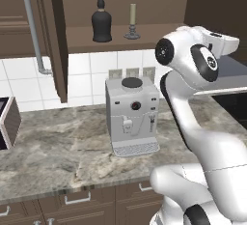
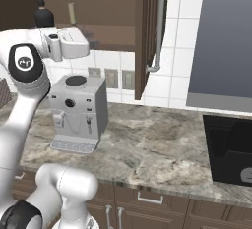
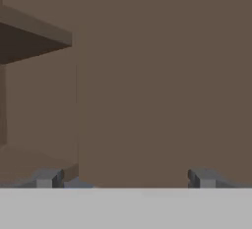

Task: Get the candle and the liquor from the cabinet and move them to the dining counter.

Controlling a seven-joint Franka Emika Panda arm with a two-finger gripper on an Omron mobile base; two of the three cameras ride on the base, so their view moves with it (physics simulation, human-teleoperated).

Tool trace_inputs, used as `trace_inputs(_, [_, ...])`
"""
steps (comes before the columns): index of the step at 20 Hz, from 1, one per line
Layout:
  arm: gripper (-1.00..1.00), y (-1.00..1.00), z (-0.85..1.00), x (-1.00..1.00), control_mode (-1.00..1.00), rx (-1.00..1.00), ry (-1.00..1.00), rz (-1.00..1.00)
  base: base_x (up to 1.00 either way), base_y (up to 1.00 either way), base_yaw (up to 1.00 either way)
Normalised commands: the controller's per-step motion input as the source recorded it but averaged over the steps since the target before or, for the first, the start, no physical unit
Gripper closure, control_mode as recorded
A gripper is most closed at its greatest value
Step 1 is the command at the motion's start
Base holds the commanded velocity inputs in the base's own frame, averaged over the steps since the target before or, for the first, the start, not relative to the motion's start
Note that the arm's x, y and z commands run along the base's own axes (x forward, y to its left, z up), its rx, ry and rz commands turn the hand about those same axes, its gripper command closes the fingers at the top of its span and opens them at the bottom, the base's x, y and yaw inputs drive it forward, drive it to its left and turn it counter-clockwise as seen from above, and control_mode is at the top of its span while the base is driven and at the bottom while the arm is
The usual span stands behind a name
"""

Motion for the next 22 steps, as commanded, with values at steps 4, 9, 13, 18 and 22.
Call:
trace_inputs(4, [-1.0,0.04,0.08,0.04,-1.0,0.06,0.03,0.35,0.0,0.0,0.0])
trace_inputs(9, [-1.0,0.24,0.02,0.0,-1.0,0.01,0.01,0.32,0.0,0.0,0.0])
trace_inputs(13, [-1.0,0.35,0.01,0.01,-1.0,0.03,0.01,0.3,0.0,0.0,0.0])
trace_inputs(18, [-1.0,0.33,0.06,0.06,-1.0,0.05,0.03,0.29,0.0,0.0,0.0])
trace_inputs(22, [-1.0,0.32,0.18,0.09,-1.0,0.07,0.06,0.26,0.0,0.0,0.0])
